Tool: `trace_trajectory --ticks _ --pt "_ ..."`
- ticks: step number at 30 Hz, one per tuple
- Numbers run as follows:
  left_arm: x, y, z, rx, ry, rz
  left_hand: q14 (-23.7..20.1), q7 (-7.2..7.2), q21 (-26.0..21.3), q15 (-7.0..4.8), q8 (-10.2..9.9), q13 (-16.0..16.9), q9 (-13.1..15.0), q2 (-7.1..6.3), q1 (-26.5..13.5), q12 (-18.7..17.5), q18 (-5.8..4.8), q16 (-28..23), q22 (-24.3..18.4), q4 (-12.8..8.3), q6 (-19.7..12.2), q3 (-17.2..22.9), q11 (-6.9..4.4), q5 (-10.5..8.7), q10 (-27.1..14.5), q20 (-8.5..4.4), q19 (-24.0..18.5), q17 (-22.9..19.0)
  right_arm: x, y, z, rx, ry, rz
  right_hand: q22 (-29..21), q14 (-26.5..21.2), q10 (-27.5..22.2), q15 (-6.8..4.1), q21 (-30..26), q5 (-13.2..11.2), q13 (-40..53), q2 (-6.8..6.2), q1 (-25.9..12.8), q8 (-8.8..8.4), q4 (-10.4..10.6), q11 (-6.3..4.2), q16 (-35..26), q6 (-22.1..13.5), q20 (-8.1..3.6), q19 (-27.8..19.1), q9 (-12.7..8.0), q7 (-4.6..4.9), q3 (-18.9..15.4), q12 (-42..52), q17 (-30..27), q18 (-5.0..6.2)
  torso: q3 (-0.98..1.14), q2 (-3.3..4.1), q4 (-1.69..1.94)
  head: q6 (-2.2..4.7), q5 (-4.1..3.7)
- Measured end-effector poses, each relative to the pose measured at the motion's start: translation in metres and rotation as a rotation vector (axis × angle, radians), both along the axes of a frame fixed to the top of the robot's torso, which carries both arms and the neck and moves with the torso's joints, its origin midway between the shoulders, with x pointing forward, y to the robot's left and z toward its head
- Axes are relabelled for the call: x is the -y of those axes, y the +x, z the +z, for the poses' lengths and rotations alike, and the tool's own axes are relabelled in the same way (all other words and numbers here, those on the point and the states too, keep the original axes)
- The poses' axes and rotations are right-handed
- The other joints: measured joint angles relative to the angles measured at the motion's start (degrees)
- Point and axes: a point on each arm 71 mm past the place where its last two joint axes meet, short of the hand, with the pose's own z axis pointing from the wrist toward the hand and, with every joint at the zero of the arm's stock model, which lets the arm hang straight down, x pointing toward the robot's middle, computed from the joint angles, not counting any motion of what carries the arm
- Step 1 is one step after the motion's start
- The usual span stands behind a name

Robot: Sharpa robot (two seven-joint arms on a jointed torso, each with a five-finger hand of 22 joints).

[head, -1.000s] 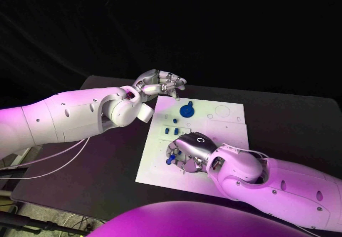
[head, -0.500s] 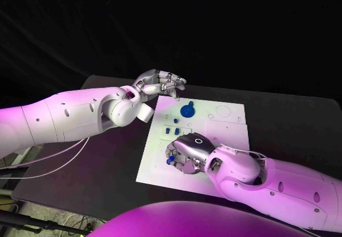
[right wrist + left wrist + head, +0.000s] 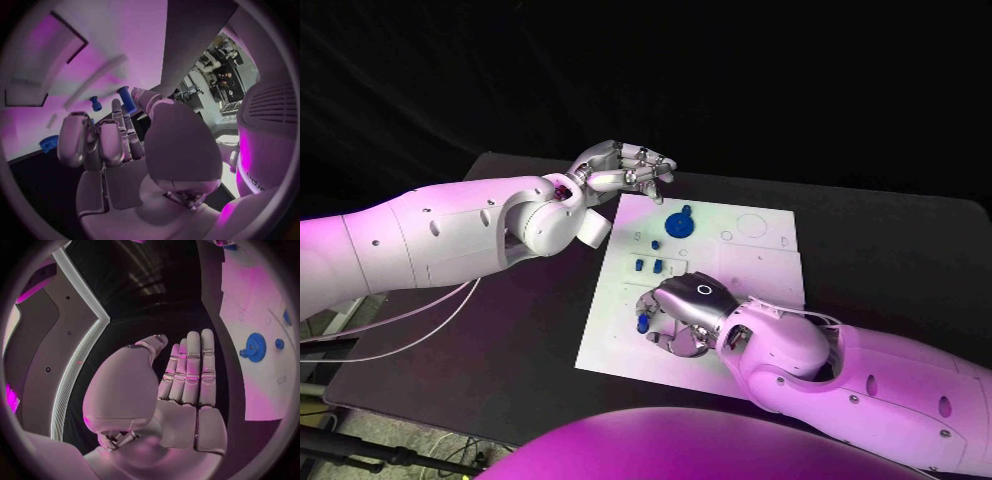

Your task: Assemble the parts on the task board

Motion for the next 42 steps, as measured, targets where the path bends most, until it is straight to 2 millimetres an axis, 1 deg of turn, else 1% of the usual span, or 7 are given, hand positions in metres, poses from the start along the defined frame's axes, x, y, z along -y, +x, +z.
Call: trace_trajectory --ticks 2,7,17,23,29,36,42 --pt "0.000 0.000 0.000 0.000 0.000 0.000 0.00 0.00 0.00 0.00 0.00 0.00 0.00 0.00 0.00 0.00 0.00 0.00 0.00 0.00 0.00 0.00 0.00 0.00 0.00 0.00 0.00 0.00 0.002 0.000 0.001 0.003 0.006 -0.005 0.00 -1.09 -1.95 0.25 -2.35 0.72 0.30 0.06 -0.06 -0.34 0.29 0.16 -0.78 -0.51 0.43 -0.43 -0.16 -0.50 -2.76 0.86 -1.61 0.63 0.01 0.00 0.00 0.00 0.00" --pt "0.000 0.000 0.000 -0.001 0.000 0.000 0.00 0.00 0.00 0.00 0.00 0.00 0.00 0.00 0.00 0.00 0.00 0.00 0.00 0.00 0.00 0.00 0.00 0.00 0.00 0.00 0.00 -0.01 0.009 -0.001 0.003 0.014 0.038 -0.025 0.02 -3.22 -9.03 0.67 -8.22 1.54 2.71 3.89 3.89 -0.72 3.85 0.76 -1.56 -1.80 1.14 -1.68 -0.51 -1.80 -16.11 8.25 -4.59 1.76 0.02 -0.01 -0.03 0.00 -0.19" --pt "-0.004 -0.001 -0.001 -0.004 0.005 0.006 0.00 0.00 0.00 0.00 0.00 -0.01 0.00 0.00 0.00 0.00 -0.01 0.00 0.05 0.00 0.00 0.00 0.00 0.00 0.00 0.00 0.00 0.04 0.064 0.021 0.034 0.017 0.179 -0.135 0.04 -2.72 -7.25 0.05 -8.90 1.77 3.21 5.26 6.96 -1.55 6.24 0.05 -2.47 -2.10 0.30 -1.14 -0.96 0.71 -17.07 13.67 -6.15 1.80 -0.02 -0.15 -0.13 0.00 -1.97" --pt "-0.006 -0.001 -0.002 -0.007 0.008 0.010 0.00 0.00 0.00 0.00 0.00 0.01 -0.01 0.00 0.00 0.00 0.00 0.00 0.05 0.00 0.00 0.00 0.00 0.00 0.00 0.00 0.00 0.04 0.127 0.039 0.053 -0.064 0.198 -0.287 -4.88 -9.44 -9.23 1.25 -35.28 1.98 -1.61 5.87 5.58 -3.25 8.17 1.47 -14.79 -0.02 1.57 -6.94 -2.71 2.16 -19.46 8.93 -24.81 5.39 -0.14 -0.41 -0.24 0.00 -4.23" --pt "-0.007 -0.001 -0.003 -0.009 0.010 0.011 0.00 0.00 0.00 0.00 0.00 0.04 -0.01 0.00 0.00 0.00 -0.01 0.00 0.05 0.00 0.00 0.00 0.00 0.00 0.00 0.00 0.00 0.04 0.179 0.036 0.057 -0.183 0.193 -0.412 -0.15 -1.50 6.09 -0.99 -14.41 1.98 -0.96 6.26 5.19 -3.72 8.11 -0.94 -6.69 2.03 -0.46 -0.10 -3.88 0.31 -19.68 11.61 -10.77 3.09 -0.24 -0.81 -0.63 0.00 -6.48" --pt "-0.006 -0.001 -0.004 -0.011 0.010 0.011 0.00 0.00 0.00 0.00 0.00 0.03 -0.01 0.00 0.00 0.00 -0.01 0.00 0.04 0.00 0.00 0.00 0.00 0.00 0.00 0.00 0.00 0.04 0.212 0.023 0.056 -0.257 0.165 -0.506 0.05 1.07 11.66 -2.77 -5.32 1.98 13.89 5.00 3.89 2.55 7.60 -3.28 -0.87 0.44 -1.89 0.42 -1.35 -1.51 -22.53 28.08 -0.84 2.14 -0.28 -1.10 -1.00 0.00 -8.39" --pt "-0.005 -0.001 -0.006 -0.015 0.010 0.010 0.00 0.00 0.00 0.00 0.00 0.03 0.05 0.00 0.00 0.00 0.00 0.00 0.10 0.00 0.00 0.00 0.00 0.00 0.00 0.00 0.00 0.10 0.223 0.014 0.048 -0.293 0.113 -0.582 0.05 2.32 15.51 -2.67 1.73 2.45 45.32 6.79 2.10 10.94 7.93 -2.99 6.27 -5.27 -1.89 0.42 2.09 -1.33 -27.43 55.84 13.91 1.27 -0.37 -1.17 -1.10 0.00 -9.52"
